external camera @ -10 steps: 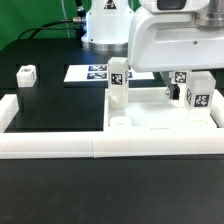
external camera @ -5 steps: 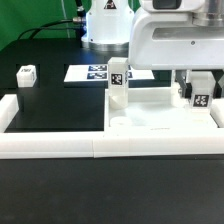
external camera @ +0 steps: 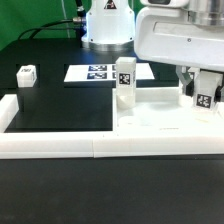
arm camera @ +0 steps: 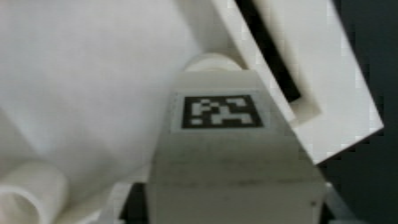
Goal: Assemble square table
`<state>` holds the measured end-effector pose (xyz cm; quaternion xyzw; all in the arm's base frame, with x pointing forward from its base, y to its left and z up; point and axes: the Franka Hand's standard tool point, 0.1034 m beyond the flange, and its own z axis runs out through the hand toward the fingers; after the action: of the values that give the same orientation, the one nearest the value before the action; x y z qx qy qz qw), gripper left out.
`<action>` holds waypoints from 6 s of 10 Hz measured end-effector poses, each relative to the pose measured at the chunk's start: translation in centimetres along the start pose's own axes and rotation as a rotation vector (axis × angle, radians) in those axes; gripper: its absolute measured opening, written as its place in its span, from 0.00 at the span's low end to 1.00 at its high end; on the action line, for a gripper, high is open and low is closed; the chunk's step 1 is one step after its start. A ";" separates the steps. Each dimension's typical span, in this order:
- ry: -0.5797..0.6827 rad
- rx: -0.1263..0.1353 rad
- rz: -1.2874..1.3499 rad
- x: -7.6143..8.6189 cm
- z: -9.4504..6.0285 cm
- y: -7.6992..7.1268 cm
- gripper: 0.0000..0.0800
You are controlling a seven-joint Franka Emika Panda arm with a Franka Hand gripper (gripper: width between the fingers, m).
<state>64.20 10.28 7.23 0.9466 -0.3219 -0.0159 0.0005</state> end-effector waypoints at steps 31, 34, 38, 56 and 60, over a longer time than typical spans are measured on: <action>0.056 0.243 0.845 -1.3 0.4 0.9 0.37; 0.005 0.288 1.169 -2.1 0.5 -0.2 0.38; 0.049 0.278 0.880 -1.9 0.4 -0.1 0.64; -0.009 0.198 0.880 -0.9 1.0 0.7 0.38; -0.053 0.206 1.218 -1.3 1.1 0.9 0.38</action>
Offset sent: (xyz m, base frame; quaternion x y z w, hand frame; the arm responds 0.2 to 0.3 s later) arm 0.0023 0.0284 -0.0170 0.0972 -0.0035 0.4296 0.8978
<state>62.59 10.33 6.18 0.5871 -0.8045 -0.0049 -0.0898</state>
